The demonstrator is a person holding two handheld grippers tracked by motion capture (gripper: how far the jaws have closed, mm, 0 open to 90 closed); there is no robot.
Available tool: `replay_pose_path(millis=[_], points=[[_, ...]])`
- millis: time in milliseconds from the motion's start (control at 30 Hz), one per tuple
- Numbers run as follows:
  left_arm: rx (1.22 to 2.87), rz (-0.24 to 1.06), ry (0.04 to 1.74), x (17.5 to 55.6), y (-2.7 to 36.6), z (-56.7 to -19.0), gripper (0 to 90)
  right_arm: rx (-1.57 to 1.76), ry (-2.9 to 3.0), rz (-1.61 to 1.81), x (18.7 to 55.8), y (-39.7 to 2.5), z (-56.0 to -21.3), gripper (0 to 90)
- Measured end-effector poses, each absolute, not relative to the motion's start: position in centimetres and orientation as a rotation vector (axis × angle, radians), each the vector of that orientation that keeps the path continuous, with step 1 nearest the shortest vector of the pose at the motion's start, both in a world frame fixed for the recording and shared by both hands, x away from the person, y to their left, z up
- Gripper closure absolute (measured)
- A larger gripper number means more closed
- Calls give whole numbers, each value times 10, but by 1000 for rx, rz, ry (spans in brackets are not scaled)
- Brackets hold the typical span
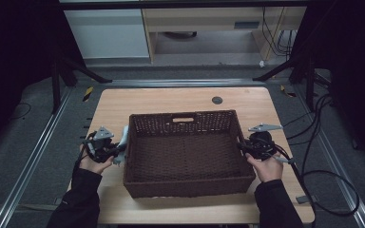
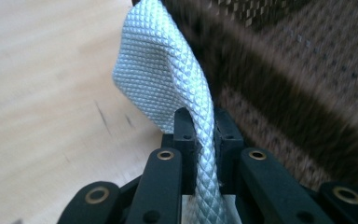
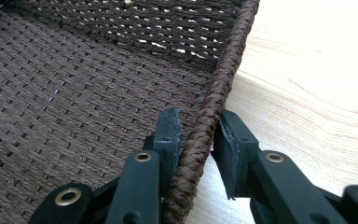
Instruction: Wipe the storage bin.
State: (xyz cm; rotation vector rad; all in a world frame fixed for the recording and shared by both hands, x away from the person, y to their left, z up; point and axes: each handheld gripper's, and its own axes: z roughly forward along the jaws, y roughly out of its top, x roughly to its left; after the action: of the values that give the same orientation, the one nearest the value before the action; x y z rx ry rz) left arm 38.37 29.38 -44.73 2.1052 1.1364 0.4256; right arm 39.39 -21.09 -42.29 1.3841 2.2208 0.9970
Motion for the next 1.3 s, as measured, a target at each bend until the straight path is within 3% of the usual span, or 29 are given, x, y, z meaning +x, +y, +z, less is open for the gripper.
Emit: replay_pose_path(millis=[267, 433, 600, 700, 1000, 1300], points=[[2143, 369, 1155, 386, 292, -462, 819, 1386, 2216, 997, 396, -211, -423, 716], [2092, 406, 1141, 384, 296, -446, 820, 1392, 2214, 1001, 397, -212, -423, 711], [2047, 460, 1088, 375, 296, -421, 819, 1360, 2209, 1003, 397, -213, -421, 600], [2049, 470, 1080, 371, 295, -418, 820, 1346, 2209, 1019, 394, -216, -418, 581], [2148, 381, 1120, 365, 288, -452, 819, 1325, 2252, 961, 391, -211, -418, 623], [2163, 339, 1138, 369, 288, -463, 820, 1327, 2258, 949, 391, -210, -418, 630]])
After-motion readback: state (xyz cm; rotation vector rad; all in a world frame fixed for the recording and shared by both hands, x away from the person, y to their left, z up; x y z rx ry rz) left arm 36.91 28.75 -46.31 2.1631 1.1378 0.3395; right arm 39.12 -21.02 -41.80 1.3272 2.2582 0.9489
